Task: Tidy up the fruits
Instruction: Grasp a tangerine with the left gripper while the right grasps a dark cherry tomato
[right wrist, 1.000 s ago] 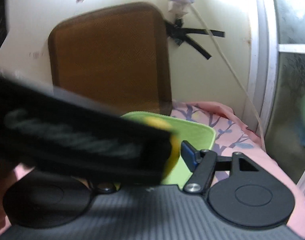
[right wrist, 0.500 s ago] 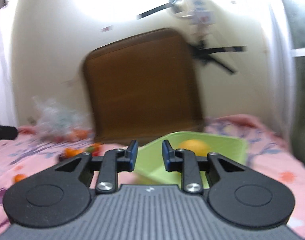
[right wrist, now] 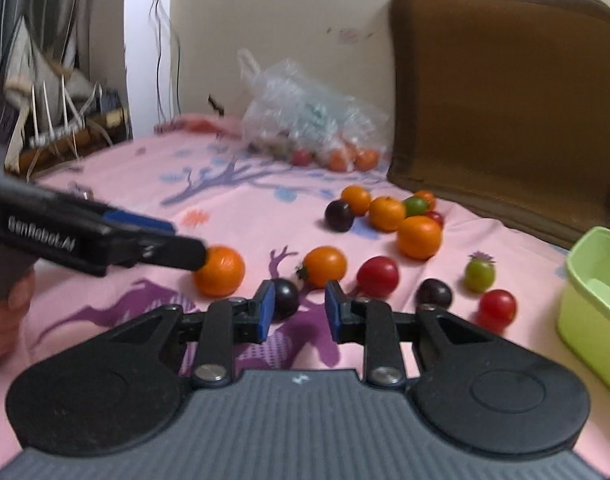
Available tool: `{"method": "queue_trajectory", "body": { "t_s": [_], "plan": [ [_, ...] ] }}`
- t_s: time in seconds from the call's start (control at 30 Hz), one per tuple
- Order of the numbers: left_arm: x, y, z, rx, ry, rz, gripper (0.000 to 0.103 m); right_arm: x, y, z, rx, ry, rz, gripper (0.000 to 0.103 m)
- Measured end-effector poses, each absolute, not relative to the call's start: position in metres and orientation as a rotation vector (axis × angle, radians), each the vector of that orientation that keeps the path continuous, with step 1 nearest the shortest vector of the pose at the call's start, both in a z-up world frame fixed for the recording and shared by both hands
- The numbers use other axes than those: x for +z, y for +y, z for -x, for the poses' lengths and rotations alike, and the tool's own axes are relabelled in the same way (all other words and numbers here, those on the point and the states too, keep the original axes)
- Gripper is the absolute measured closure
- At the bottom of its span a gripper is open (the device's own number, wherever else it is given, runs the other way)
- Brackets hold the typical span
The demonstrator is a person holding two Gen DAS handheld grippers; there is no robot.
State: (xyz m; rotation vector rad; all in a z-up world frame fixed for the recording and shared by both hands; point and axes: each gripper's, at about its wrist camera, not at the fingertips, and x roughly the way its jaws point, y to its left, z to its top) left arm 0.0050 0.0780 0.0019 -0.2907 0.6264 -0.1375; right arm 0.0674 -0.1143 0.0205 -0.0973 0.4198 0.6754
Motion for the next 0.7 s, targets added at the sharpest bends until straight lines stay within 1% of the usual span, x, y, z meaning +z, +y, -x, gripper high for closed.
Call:
{"method": "queue_trajectory", "body": {
  "t_s": [0.03, 0.1, 0.13, 0.17, 0.23, 0.27, 0.3, 0.33, 0.37, 0.47, 0.5, 0.57, 0.67, 0.7],
  "plan": [
    [-0.001, 0.076, -0.007, -0.136, 0.63, 0.294, 0.032, 0.019, -0.109, -0.071, 0.674, 0.439, 0.109, 0.072],
    [-0.005, 0.073, -0.011, -0.123, 0.641, 0.284, 0.032, 0.018, -0.105, -0.078, 0.696, 0.456, 0.104, 0.062],
    [-0.006, 0.073, -0.012, -0.108, 0.641, 0.282, 0.032, 0.018, -0.103, -0.079, 0.706, 0.462, 0.106, 0.06],
    [-0.007, 0.073, -0.013, -0.109, 0.646, 0.284, 0.044, 0.017, -0.101, -0.081, 0.71, 0.464, 0.116, 0.057],
    [-0.01, 0.076, -0.012, -0.12, 0.653, 0.316, 0.049, 0.015, -0.099, -0.082, 0.721, 0.468, 0.126, 0.057],
    [-0.011, 0.077, -0.012, -0.121, 0.651, 0.326, 0.058, 0.014, -0.099, -0.083, 0.744, 0.477, 0.126, 0.058],
    [-0.011, 0.078, -0.011, -0.125, 0.644, 0.333, 0.063, 0.011, -0.099, -0.085, 0.761, 0.486, 0.13, 0.058],
    [-0.01, 0.078, -0.01, -0.123, 0.641, 0.337, 0.064, 0.008, -0.101, -0.086, 0.776, 0.493, 0.138, 0.057],
    [-0.01, 0.078, -0.01, -0.118, 0.641, 0.34, 0.064, 0.006, -0.1, -0.084, 0.779, 0.486, 0.143, 0.06],
    [-0.007, 0.073, -0.01, -0.117, 0.636, 0.341, 0.065, 0.007, -0.102, -0.08, 0.804, 0.474, 0.132, 0.08],
    [-0.006, 0.07, -0.01, -0.119, 0.636, 0.335, 0.065, 0.007, -0.102, -0.079, 0.812, 0.474, 0.124, 0.084],
    [-0.005, 0.065, -0.012, -0.12, 0.643, 0.323, 0.065, 0.007, -0.106, -0.078, 0.813, 0.468, 0.119, 0.084],
    [-0.007, 0.06, -0.014, -0.122, 0.645, 0.317, 0.065, 0.007, -0.112, -0.078, 0.797, 0.482, 0.09, 0.082],
    [-0.007, 0.059, -0.014, -0.112, 0.643, 0.306, 0.065, 0.007, -0.112, -0.079, 0.793, 0.489, 0.079, 0.074]
  ]
}}
